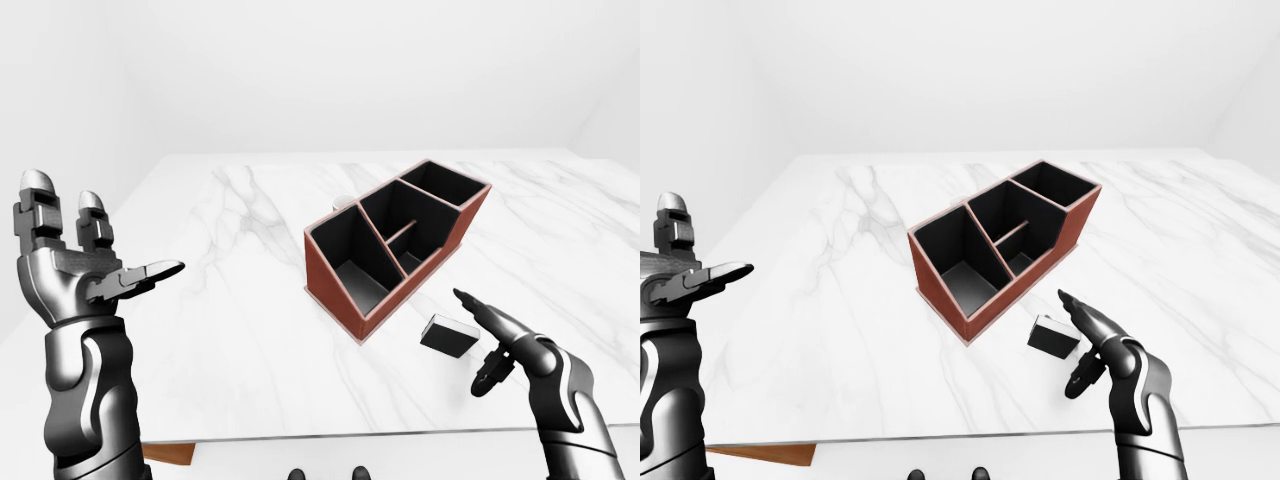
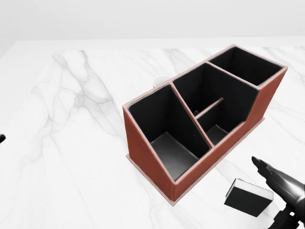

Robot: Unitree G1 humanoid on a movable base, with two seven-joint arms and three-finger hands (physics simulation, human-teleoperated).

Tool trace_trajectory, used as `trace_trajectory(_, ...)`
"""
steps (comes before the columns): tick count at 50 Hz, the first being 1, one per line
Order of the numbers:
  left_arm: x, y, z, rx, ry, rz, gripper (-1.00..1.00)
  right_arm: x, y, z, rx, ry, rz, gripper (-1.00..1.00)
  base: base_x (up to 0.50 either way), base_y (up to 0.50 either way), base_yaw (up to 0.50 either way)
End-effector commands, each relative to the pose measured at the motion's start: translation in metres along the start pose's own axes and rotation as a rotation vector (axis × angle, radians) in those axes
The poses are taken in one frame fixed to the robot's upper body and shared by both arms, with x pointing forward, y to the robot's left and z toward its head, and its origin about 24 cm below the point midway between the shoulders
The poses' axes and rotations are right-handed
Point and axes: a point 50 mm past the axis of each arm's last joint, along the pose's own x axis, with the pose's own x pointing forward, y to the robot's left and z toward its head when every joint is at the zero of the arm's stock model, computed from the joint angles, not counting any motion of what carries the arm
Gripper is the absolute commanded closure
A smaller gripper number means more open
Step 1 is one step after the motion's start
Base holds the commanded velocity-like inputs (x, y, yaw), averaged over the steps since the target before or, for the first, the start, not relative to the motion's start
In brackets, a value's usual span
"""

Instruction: Pick up the book and place it in the left compartment of the caddy.

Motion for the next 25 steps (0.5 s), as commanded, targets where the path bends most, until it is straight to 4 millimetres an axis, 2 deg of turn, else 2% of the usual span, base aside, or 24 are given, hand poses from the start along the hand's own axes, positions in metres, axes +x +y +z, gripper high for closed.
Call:
trace_trajectory(1,0.0000,0.0000,0.0000,0.000,0.000,0.000,-1.00,-0.0003,0.0009,-0.0001,0.000,0.001,0.001,-1.00,0.00,0.00,0.00)
trace_trajectory(12,-0.0001,-0.0001,0.0017,0.001,-0.007,0.000,-1.00,0.0070,0.0006,-0.0074,0.037,0.019,0.030,-1.00,0.00,0.00,0.00)
trace_trajectory(25,-0.0002,0.0014,0.0007,0.000,-0.001,0.002,-1.00,0.0078,-0.0028,-0.0005,0.013,-0.001,0.024,-1.00,0.00,0.00,0.00)
